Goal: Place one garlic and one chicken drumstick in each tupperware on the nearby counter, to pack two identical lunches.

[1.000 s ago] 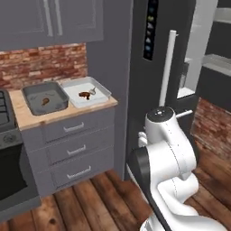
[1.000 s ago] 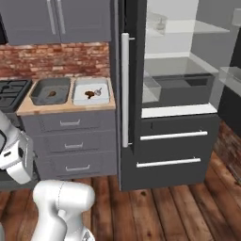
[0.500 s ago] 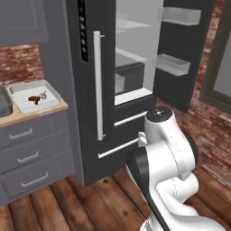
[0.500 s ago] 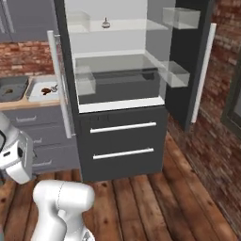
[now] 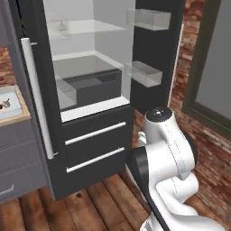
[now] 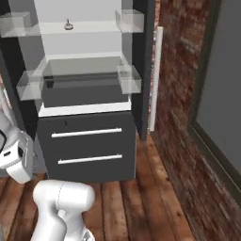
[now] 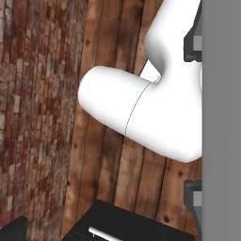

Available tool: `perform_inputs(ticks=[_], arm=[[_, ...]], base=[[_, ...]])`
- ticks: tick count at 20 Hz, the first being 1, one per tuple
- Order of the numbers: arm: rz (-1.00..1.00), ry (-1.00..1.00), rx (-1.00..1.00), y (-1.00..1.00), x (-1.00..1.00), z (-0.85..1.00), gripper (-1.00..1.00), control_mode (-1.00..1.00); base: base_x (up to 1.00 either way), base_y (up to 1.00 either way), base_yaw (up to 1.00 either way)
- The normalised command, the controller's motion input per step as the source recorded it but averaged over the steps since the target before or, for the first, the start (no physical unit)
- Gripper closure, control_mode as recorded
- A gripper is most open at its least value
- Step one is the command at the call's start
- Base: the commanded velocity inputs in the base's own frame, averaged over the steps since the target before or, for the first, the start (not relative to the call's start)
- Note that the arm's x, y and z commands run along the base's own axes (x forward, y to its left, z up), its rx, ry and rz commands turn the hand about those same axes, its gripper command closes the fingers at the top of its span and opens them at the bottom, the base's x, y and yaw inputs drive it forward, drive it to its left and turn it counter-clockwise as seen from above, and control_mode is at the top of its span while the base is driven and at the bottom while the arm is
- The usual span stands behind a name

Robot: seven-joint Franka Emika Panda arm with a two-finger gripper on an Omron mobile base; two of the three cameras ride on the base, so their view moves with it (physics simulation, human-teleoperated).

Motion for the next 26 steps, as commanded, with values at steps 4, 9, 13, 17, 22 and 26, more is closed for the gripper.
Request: perform_inputs(ticks=[4,9,13,17,22,26], arm=[[0.00,0.00,0.00,0.00,0.00,0.00,-1.00,1.00],[0.00,0.00,0.00,0.00,0.00,0.00,-1.00,1.00],[0.00,0.00,0.00,0.00,0.00,0.00,-1.00,1.00],[0.00,0.00,0.00,0.00,0.00,0.00,-1.00,1.00],[0.00,0.00,0.00,0.00,0.00,0.00,-1.00,1.00],[0.00,0.00,0.00,0.00,0.00,0.00,-1.00,1.00]], base=[[1.00,-0.77,0.14],[1.00,-0.06,0.04],[1.00,0.62,0.00],[0.46,0.72,0.06],[0.11,0.36,0.06],[0.17,-0.44,0.31]])
